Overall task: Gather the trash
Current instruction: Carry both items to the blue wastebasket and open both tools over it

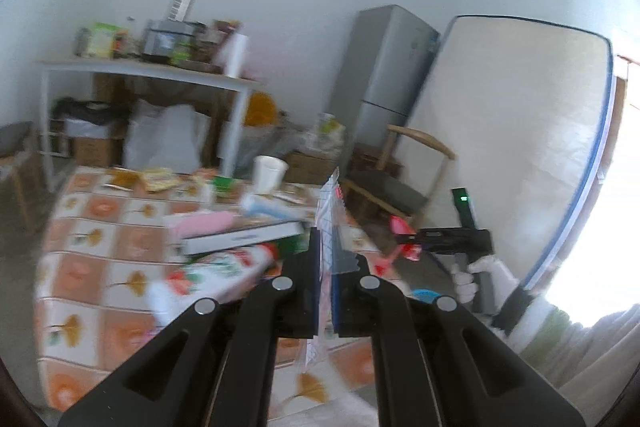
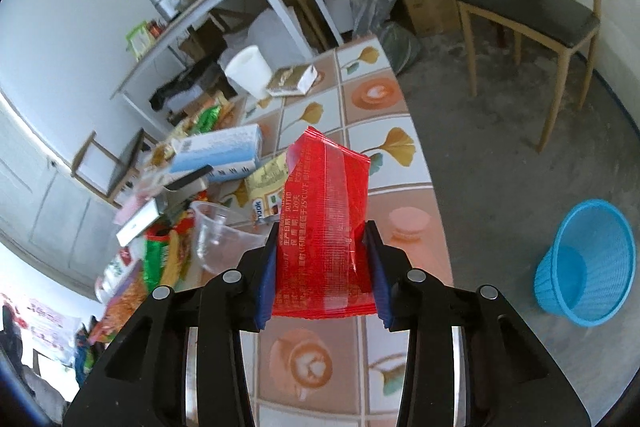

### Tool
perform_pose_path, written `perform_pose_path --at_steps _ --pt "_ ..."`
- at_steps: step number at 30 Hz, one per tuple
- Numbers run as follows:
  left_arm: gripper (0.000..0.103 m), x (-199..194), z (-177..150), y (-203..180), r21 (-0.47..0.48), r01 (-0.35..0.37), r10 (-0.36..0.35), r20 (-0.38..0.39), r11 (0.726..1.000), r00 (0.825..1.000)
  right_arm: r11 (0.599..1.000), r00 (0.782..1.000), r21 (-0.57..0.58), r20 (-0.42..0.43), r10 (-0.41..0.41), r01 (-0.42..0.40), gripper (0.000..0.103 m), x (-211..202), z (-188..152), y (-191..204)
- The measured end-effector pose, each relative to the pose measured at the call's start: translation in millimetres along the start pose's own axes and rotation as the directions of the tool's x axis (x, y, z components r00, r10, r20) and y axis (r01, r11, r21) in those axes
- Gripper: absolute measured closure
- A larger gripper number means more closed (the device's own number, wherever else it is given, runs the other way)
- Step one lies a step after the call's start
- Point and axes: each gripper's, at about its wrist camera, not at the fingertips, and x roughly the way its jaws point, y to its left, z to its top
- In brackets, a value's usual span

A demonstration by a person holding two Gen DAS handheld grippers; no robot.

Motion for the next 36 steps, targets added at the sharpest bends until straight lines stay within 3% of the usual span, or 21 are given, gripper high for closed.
perform_pose_path --at_steps 3,5,8,12,18,25,29,31,33,34,35,36 --pt "0.099 26.0 10.3 -22.3 -0.009 0.114 -0.114 -0.031 0.993 0.993 0.999 0.999 0.039 0.041 -0.002 0.001 0.066 -23.6 -5.5 -16.5" --pt "0.099 52.4 17.5 -41.1 -0.025 0.192 -0.194 -0.072 0.981 0.978 0.997 0.998 0.076 0.068 -0.007 0.002 0.066 -39.2 -9.2 -31.1" --pt "0.099 106.4 24.0 -74.3 -0.075 0.310 -0.319 -0.167 0.948 0.933 0.986 0.994 0.163 0.105 -0.040 0.023 0.066 -64.7 -19.1 -67.7" --pt "0.099 184.2 21.9 -125.8 -0.102 0.388 -0.400 -0.297 0.916 0.867 0.953 0.987 0.294 0.116 -0.110 0.072 0.066 -85.8 -35.7 -122.0" --pt "0.099 314.3 -11.3 -196.0 -0.125 0.371 -0.382 -0.500 0.920 0.777 0.848 0.982 0.524 0.104 -0.156 0.079 0.066 -92.6 -65.8 -212.4" --pt "0.099 451.3 -76.9 -264.1 -0.203 0.350 -0.390 -0.673 0.914 0.629 0.721 0.984 0.690 0.087 -0.153 0.052 0.065 -68.4 -83.5 -289.8" --pt "0.099 507.3 -110.6 -295.8 -0.212 0.341 -0.383 -0.716 0.916 0.583 0.668 0.984 0.743 0.075 -0.163 0.054 0.063 -59.9 -83.1 -326.2" --pt "0.099 532.1 -121.8 -310.0 -0.214 0.330 -0.375 -0.728 0.920 0.574 0.632 0.981 0.773 0.078 -0.177 0.053 0.062 -54.1 -78.9 -344.8" --pt "0.097 551.9 -128.3 -319.9 -0.215 0.317 -0.368 -0.729 0.924 0.577 0.601 0.978 0.798 0.086 -0.188 0.045 0.053 -50.9 -73.6 -362.9" --pt "0.087 559.1 -131.1 -322.1 -0.212 0.317 -0.364 -0.735 0.924 0.572 0.589 0.976 0.807 0.090 -0.200 0.046 0.044 -51.2 -73.9 -371.2" --pt "0.080 569.9 -139.2 -324.9 -0.204 0.317 -0.355 -0.754 0.926 0.553 0.578 0.972 0.815 0.096 -0.215 0.048 0.033 -47.7 -71.4 -379.7" --pt "0.066 576.7 -145.2 -328.2 -0.188 0.309 -0.336 -0.769 0.932 0.543 0.571 0.969 0.819 0.094 -0.228 0.055 0.029 -48.7 -73.6 -385.2"
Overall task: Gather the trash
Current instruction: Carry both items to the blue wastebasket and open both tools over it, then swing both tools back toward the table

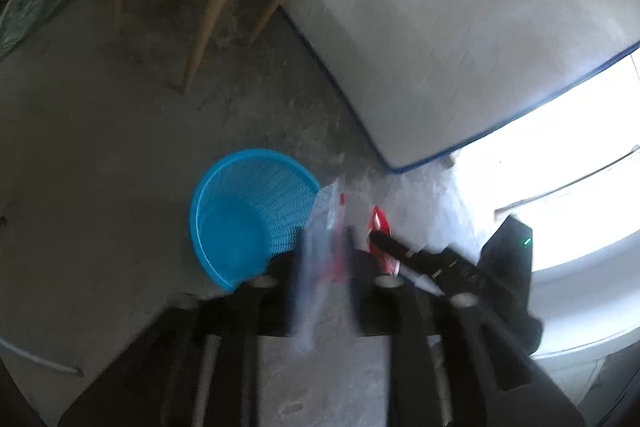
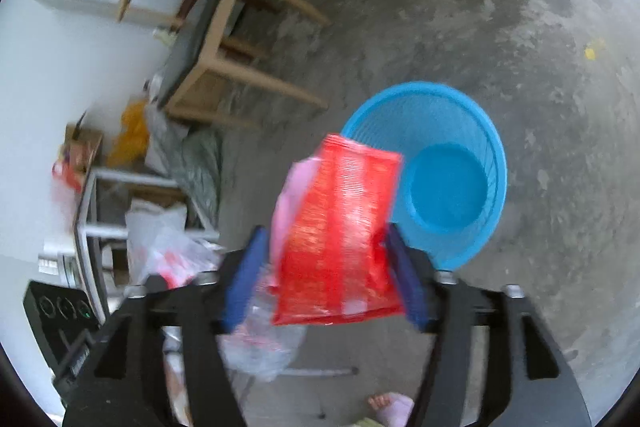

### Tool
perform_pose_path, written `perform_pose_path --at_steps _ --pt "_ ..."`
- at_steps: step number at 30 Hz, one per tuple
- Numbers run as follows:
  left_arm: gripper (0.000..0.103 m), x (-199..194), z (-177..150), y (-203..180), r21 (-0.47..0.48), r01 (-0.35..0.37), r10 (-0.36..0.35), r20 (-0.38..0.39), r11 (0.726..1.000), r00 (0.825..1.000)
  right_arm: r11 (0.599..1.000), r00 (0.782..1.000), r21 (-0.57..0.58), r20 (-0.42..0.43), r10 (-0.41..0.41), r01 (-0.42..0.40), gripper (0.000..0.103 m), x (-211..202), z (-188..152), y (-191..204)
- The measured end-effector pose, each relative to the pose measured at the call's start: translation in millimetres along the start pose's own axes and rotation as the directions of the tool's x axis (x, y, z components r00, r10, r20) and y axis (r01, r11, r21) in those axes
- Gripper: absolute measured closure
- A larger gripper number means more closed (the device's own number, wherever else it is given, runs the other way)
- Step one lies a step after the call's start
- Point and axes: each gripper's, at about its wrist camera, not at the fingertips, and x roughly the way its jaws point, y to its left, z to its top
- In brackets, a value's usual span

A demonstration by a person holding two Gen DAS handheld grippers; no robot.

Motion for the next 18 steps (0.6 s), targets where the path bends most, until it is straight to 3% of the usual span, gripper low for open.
perform_pose_path --at_steps 1,4,11,18 --pt "0.058 5.7 0.7 0.4 0.009 -0.026 0.026 -0.012 1.000 1.000 1.000 1.000 0.013 0.011 -0.016 0.016 0.026 1.6 3.1 -6.3" --pt "0.050 6.8 1.9 -0.3 0.061 -0.044 0.044 0.003 0.997 0.999 0.999 1.000 0.037 0.012 -0.026 0.026 0.024 8.4 7.1 -20.3" --pt "0.049 -21.0 -5.0 6.8 0.032 0.016 -0.018 0.070 0.999 0.997 0.999 0.998 0.008 0.040 -0.043 0.043 0.024 13.1 4.5 -20.5" --pt "0.049 -89.1 -11.8 -3.9 0.072 0.021 -0.033 0.174 0.997 0.984 0.996 0.998 -0.082 0.065 -0.009 0.014 0.024 -15.3 -7.6 -1.3"
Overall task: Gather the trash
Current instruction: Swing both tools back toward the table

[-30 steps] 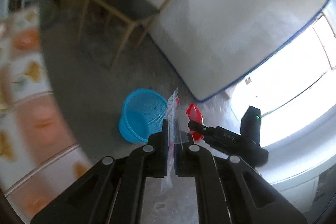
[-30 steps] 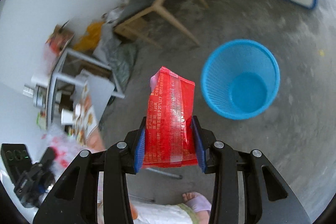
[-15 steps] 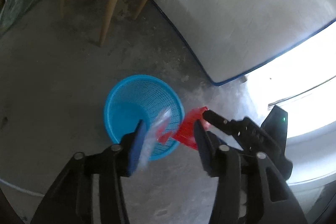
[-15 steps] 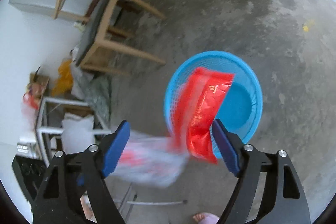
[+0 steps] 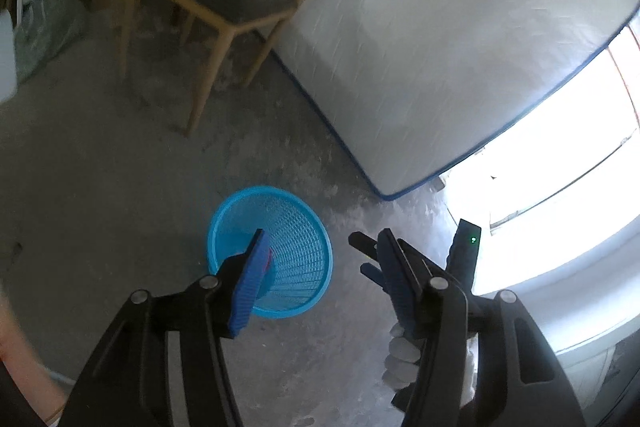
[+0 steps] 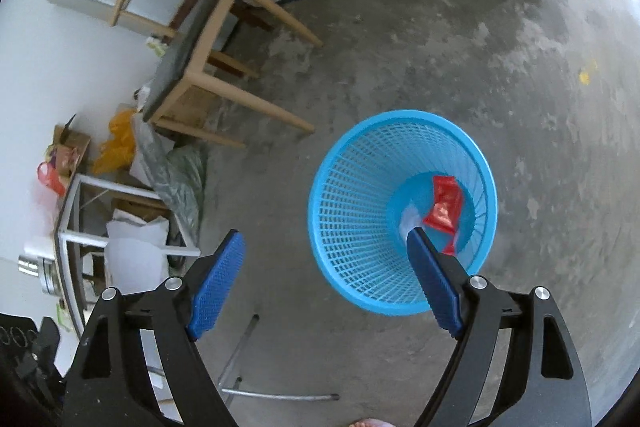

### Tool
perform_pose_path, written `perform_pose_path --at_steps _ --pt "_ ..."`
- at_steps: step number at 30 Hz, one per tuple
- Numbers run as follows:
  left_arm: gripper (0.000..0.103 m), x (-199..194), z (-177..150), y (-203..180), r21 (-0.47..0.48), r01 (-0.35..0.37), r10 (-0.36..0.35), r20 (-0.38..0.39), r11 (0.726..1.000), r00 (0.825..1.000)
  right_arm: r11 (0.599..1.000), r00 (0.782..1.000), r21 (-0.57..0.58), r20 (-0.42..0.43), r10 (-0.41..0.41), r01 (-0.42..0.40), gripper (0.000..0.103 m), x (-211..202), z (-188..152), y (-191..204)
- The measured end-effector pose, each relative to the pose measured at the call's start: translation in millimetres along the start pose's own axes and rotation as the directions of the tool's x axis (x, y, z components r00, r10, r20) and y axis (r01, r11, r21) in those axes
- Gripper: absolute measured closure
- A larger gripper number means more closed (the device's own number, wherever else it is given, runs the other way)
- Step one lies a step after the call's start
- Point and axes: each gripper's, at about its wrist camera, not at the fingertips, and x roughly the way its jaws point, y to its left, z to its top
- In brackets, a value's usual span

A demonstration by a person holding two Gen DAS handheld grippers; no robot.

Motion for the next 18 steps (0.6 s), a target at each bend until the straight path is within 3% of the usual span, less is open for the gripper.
perform_pose_path --at_steps 5,8,11,16,18 --pt "0.048 -83.8 -22.4 -14.5 0.072 -0.031 0.025 0.091 0.997 0.996 0.994 0.998 -0.090 -0.010 0.057 -0.058 0.024 -32.4 -16.7 25.4" --pt "0.045 -137.6 -43.3 -19.0 0.123 -0.095 0.072 0.175 0.988 0.982 0.981 0.995 -0.170 -0.042 0.086 -0.092 0.024 -51.7 -31.0 49.8" --pt "0.043 -191.1 -70.8 -16.2 0.157 -0.183 0.138 0.260 0.971 0.956 0.960 0.986 -0.234 -0.092 0.136 -0.154 0.024 -69.0 -50.2 80.7" --pt "0.039 -242.1 -118.3 -0.9 0.176 -0.322 0.247 0.350 0.930 0.904 0.916 0.960 -0.310 -0.197 0.199 -0.253 0.024 -75.2 -85.1 132.1" --pt "0.039 -251.5 -142.3 9.4 0.182 -0.425 0.338 0.373 0.887 0.864 0.888 0.939 -0.342 -0.262 0.223 -0.307 0.024 -71.0 -105.1 158.0"
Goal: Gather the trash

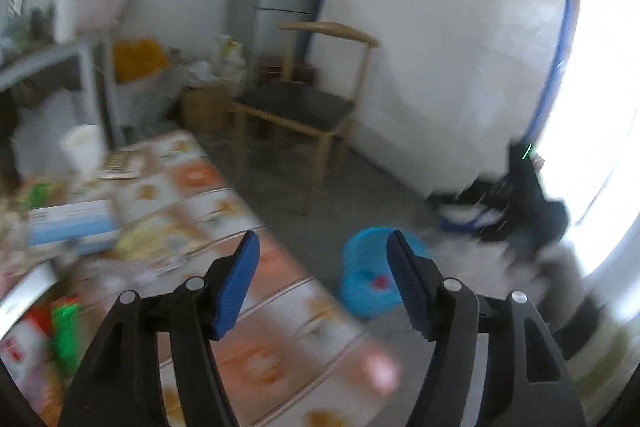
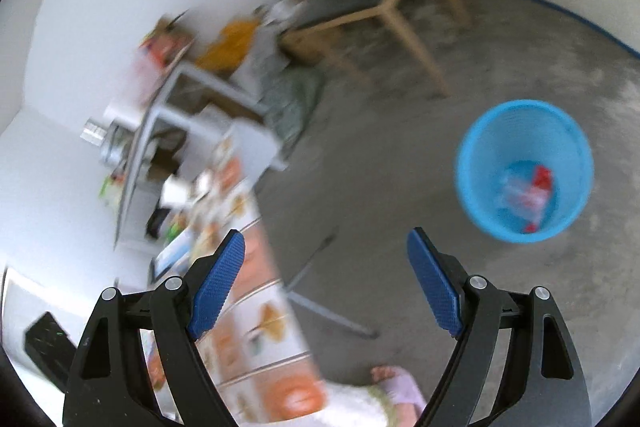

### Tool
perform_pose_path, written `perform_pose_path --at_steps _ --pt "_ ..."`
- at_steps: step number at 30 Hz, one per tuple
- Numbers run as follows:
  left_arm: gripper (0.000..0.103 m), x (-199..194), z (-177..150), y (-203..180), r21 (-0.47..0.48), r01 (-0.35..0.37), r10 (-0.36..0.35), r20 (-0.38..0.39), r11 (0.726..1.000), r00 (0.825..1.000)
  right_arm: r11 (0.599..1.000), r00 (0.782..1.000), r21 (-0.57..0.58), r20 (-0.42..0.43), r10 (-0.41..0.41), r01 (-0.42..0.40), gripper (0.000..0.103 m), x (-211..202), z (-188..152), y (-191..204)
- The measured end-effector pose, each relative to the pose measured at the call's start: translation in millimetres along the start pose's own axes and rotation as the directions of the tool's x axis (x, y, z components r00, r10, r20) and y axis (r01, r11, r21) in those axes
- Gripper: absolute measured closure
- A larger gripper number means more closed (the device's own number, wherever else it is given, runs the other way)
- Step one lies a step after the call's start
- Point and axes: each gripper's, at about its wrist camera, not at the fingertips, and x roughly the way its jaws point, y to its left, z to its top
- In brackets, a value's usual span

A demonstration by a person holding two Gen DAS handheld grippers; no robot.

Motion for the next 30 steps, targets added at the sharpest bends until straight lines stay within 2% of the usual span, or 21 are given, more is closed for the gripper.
perform_pose_path --at_steps 2,4,6,9,13,16,20,23,25,27,30 --pt "0.039 -10.1 -18.8 9.4 0.033 -0.075 0.076 -0.004 0.997 0.997 0.999 0.998 -0.033 -0.056 0.033 -0.035 0.024 17.2 -5.8 23.1" --pt "0.039 -13.9 -39.2 16.0 0.073 -0.169 0.169 0.000 0.983 0.986 0.997 0.994 -0.058 -0.096 0.051 -0.057 0.024 31.5 -7.8 40.1" --pt "0.039 -15.2 -51.6 21.5 0.096 -0.230 0.231 0.004 0.969 0.973 0.990 0.986 -0.106 -0.148 0.074 -0.090 0.024 50.7 -12.0 65.4" --pt "0.039 -20.8 -69.1 31.9 0.107 -0.279 0.280 0.004 0.954 0.960 0.968 0.970 -0.204 -0.220 0.101 -0.147 0.024 73.7 -22.3 104.3" --pt "0.039 -31.3 -86.0 45.3 0.084 -0.294 0.296 -0.012 0.952 0.955 0.909 0.937 -0.341 -0.328 0.122 -0.238 0.029 112.5 -39.6 158.5" --pt "0.039 -41.1 -100.1 51.7 0.084 -0.287 0.290 -0.018 0.954 0.957 0.870 0.912 -0.394 -0.386 0.136 -0.296 0.033 144.3 -47.0 188.8" --pt "0.039 -51.8 -117.9 53.5 0.090 -0.236 0.240 -0.035 0.968 0.970 0.846 0.891 -0.419 -0.435 0.131 -0.329 0.033 185.3 -49.4 212.7" --pt "0.039 -57.9 -129.3 56.6 0.062 -0.200 0.204 -0.066 0.978 0.977 0.838 0.863 -0.425 -0.494 0.102 -0.342 0.033 211.5 -51.6 221.9" --pt "0.039 -61.4 -135.1 57.0 0.043 -0.183 0.186 -0.080 0.982 0.979 0.826 0.826 -0.432 -0.559 0.071 -0.362 0.034 224.9 -59.8 226.3" --pt "0.039 -64.8 -141.3 59.8 0.028 -0.169 0.171 -0.093 0.985 0.981 0.811 0.819 -0.461 -0.573 0.039 -0.361 0.037 224.6 -68.4 230.7" --pt "0.039 -69.8 -147.7 62.3 0.021 -0.169 0.170 -0.097 0.985 0.981 0.783 0.819 -0.516 -0.573 -0.015 -0.347 0.057 219.6 -81.7 237.3"
